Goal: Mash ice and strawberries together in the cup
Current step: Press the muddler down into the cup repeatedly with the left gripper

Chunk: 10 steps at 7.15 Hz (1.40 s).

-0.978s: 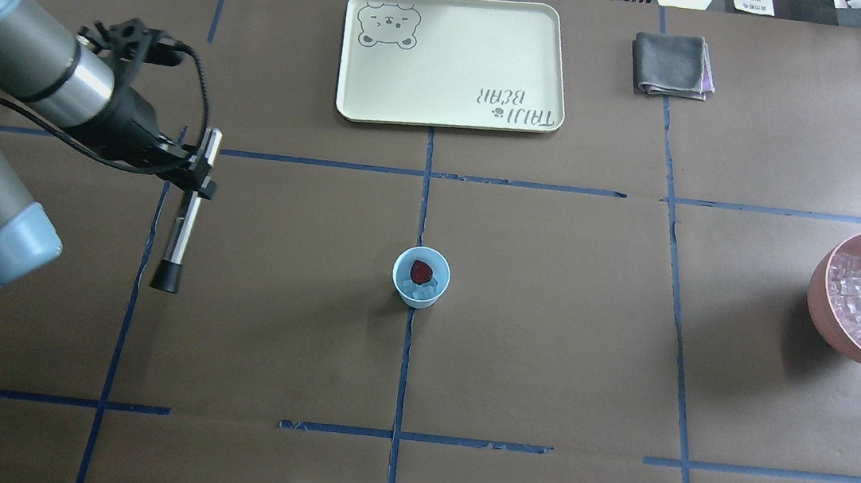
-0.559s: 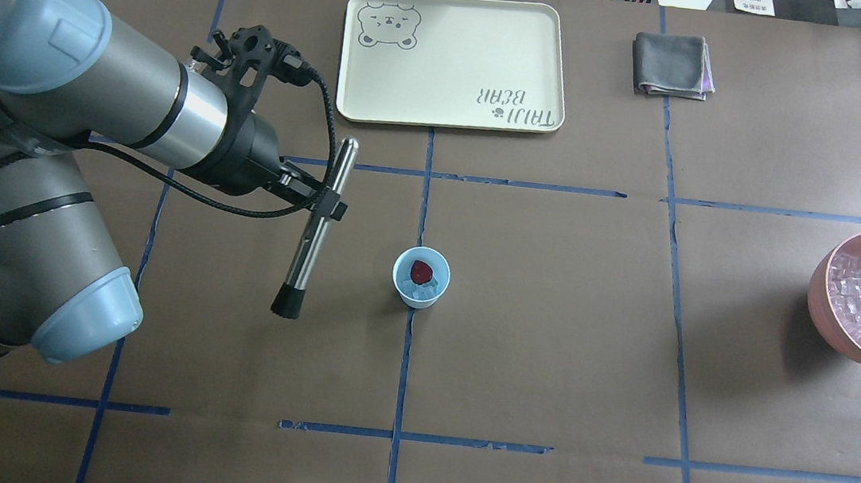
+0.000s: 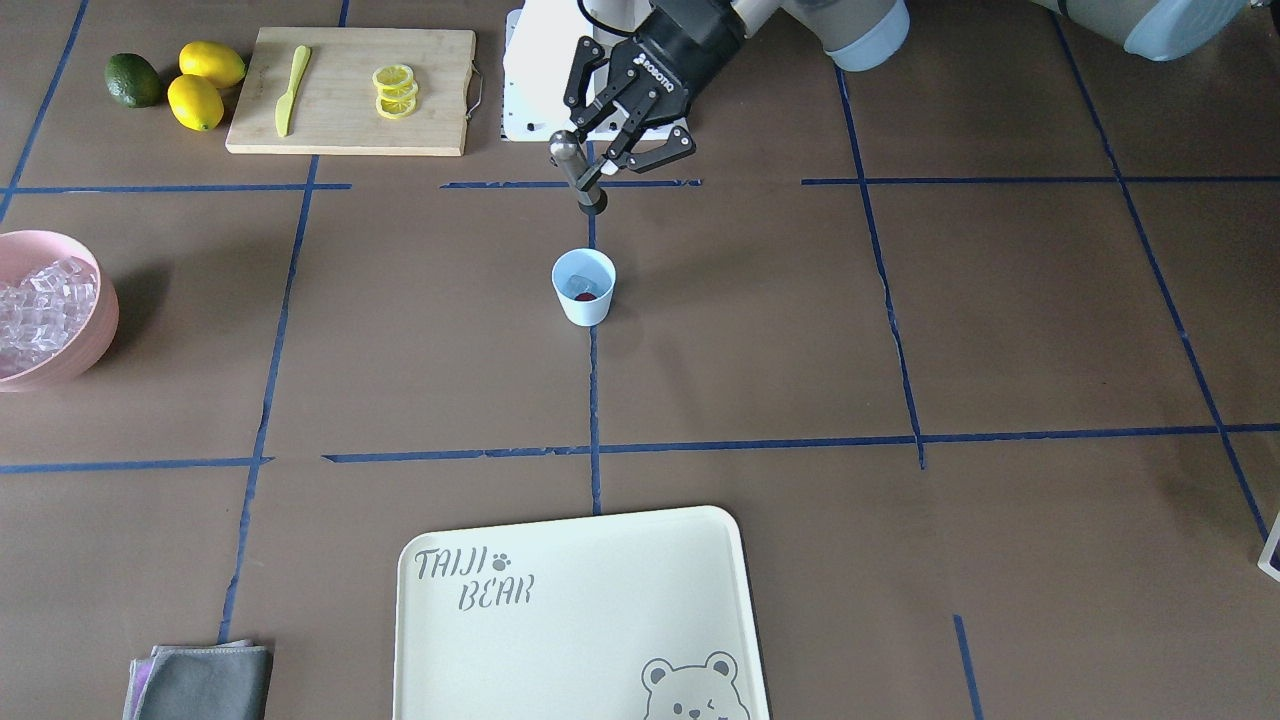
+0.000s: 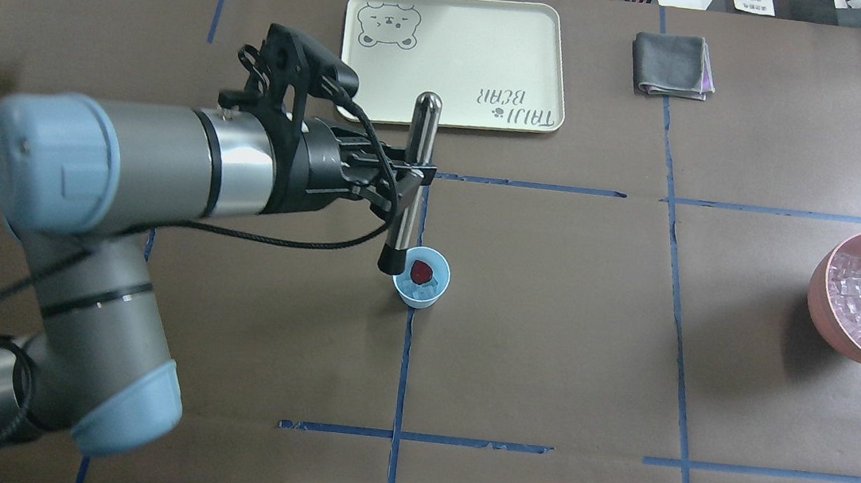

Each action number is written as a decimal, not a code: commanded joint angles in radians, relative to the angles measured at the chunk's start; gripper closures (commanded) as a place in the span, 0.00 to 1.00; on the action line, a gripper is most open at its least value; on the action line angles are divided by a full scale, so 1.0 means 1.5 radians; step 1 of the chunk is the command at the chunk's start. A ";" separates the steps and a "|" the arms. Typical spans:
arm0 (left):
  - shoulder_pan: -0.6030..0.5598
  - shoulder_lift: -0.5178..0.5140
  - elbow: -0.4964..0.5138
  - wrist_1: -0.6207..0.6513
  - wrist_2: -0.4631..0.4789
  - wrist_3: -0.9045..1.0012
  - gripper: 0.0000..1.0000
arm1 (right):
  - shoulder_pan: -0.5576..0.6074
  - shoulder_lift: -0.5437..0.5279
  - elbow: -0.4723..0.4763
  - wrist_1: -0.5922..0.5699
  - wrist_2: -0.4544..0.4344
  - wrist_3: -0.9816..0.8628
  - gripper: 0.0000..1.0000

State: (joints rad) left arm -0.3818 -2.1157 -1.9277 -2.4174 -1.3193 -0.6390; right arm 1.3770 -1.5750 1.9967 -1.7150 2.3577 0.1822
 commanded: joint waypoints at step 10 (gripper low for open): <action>0.132 -0.001 0.174 -0.220 0.277 0.140 0.95 | 0.000 0.000 0.000 0.001 0.021 0.003 0.01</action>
State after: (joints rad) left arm -0.1887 -2.1167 -1.6766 -2.7422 -0.9031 -0.4295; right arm 1.3773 -1.5748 1.9972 -1.7135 2.3873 0.1871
